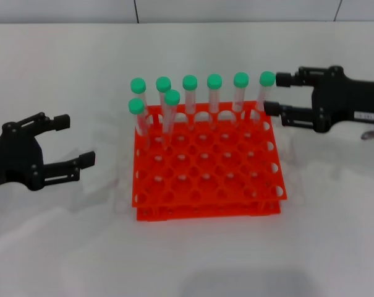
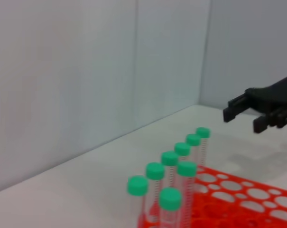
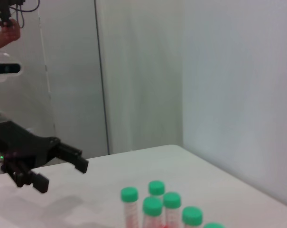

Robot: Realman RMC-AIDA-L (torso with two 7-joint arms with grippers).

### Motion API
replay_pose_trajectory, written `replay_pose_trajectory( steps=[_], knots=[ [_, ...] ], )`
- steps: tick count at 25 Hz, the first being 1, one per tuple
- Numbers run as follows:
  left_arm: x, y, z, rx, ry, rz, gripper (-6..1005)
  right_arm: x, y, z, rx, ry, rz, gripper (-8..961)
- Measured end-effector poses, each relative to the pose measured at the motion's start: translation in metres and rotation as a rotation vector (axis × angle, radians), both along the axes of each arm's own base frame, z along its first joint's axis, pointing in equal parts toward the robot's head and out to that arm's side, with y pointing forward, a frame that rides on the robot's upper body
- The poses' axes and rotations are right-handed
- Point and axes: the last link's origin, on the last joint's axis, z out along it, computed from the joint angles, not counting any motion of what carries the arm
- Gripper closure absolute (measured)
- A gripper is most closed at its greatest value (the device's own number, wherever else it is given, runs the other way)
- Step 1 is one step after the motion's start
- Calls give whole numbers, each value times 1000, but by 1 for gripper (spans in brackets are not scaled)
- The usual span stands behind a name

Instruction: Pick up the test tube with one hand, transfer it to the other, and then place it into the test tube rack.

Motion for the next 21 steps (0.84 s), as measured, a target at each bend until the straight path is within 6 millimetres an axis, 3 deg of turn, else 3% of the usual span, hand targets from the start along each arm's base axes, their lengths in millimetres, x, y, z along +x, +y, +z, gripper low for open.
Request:
replay_pose_trajectory(
  steps=[21],
  knots=[
    [-12, -8, 1, -31, -4, 10, 111, 29, -20, -14, -44, 7, -26, 347]
  ],
)
